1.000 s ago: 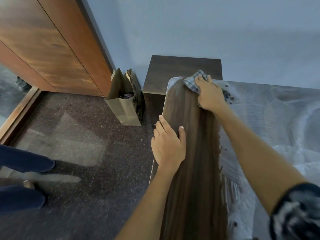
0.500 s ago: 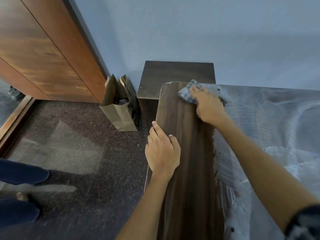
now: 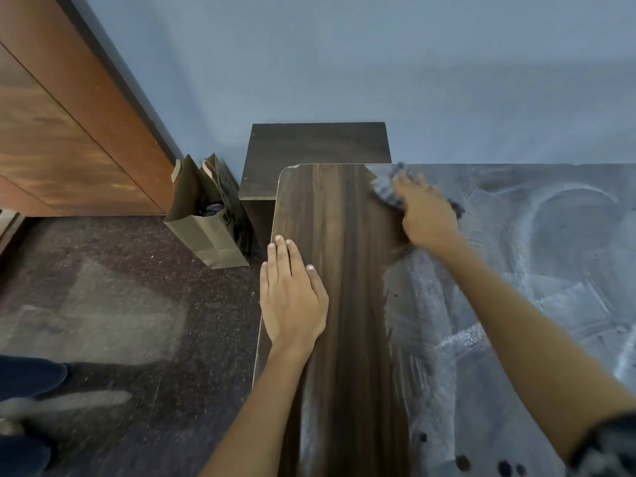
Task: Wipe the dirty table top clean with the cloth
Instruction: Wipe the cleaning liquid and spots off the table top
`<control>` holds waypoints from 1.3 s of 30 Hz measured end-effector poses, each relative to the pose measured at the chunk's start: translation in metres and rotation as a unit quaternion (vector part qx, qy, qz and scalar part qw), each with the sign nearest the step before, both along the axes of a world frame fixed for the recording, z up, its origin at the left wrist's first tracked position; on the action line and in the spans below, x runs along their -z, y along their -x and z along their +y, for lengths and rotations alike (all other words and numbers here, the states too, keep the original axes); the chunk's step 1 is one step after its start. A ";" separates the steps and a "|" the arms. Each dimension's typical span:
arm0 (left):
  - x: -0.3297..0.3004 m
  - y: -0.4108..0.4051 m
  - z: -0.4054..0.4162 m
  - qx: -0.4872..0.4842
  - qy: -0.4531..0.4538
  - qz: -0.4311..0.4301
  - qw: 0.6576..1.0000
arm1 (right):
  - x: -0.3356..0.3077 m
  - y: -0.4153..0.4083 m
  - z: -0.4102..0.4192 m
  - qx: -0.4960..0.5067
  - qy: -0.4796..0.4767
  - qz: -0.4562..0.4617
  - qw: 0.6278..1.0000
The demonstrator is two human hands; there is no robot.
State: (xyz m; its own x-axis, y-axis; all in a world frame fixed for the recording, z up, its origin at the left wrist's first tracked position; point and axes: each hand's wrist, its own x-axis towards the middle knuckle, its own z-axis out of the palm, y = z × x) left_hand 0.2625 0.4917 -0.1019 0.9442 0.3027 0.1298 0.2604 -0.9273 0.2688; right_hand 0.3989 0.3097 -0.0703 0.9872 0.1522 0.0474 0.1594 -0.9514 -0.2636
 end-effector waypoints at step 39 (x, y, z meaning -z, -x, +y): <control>-0.007 0.007 0.011 0.074 0.096 -0.017 0.993 | 0.002 0.069 0.033 -0.087 -0.033 0.053 0.994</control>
